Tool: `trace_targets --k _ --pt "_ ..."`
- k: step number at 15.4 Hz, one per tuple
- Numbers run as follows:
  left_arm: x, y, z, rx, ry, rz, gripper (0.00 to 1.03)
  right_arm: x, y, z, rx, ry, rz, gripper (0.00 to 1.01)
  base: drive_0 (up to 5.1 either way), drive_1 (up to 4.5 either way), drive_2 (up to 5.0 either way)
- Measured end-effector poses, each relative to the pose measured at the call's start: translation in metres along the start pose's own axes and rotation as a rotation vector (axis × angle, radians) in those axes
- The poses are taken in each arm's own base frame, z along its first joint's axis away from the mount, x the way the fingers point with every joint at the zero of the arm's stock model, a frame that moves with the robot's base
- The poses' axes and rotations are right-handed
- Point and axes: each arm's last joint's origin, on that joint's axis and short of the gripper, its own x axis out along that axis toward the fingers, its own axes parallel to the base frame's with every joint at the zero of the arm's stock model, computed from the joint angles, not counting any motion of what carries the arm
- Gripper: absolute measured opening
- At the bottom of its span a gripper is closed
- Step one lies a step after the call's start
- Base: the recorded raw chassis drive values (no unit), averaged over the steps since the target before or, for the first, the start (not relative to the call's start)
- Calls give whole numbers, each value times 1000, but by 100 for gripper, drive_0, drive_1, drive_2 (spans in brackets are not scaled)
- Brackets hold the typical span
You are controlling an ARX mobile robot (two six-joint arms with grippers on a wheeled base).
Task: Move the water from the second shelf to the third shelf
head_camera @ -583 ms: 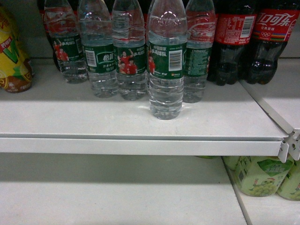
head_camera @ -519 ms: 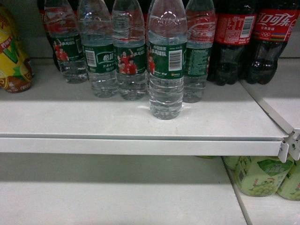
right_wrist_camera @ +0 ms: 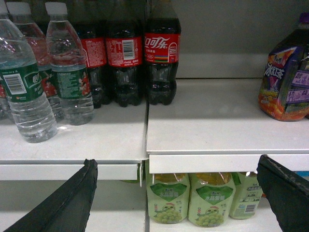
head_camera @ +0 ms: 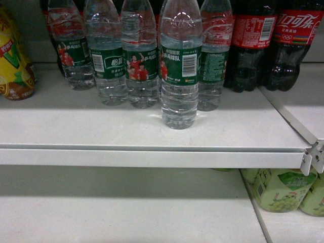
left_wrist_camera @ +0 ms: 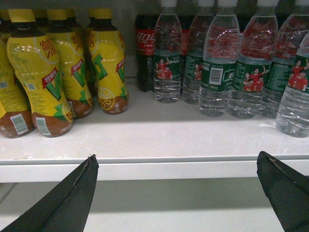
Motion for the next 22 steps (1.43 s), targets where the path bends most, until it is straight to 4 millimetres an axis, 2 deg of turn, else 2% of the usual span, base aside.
trace_targets --k 8,10,11,13,14,15,17,22 --pt "0 0 0 0 0 0 98 0 0 0 0 0 0 98 0 0 0" --pt "0 0 0 0 -1 -1 98 4 -5 2 77 19 100 98 0 0 0" --pt "0 0 0 0 0 1 98 11 -10 14 124 7 130 98 0 0 0" --pt "0 0 0 0 0 0 98 26 -14 49 110 -90 174 98 0 0 0" --pt "0 0 0 0 0 0 98 39 -14 67 96 -141 187 98 0 0 0" --pt "0 0 0 0 0 0 98 53 -10 77 96 -157 200 98 0 0 0" --pt "0 0 0 0 0 0 98 78 9 71 102 -127 257 98 0 0 0" --pt "0 0 0 0 0 0 98 121 106 25 6 38 490 98 0 0 0"
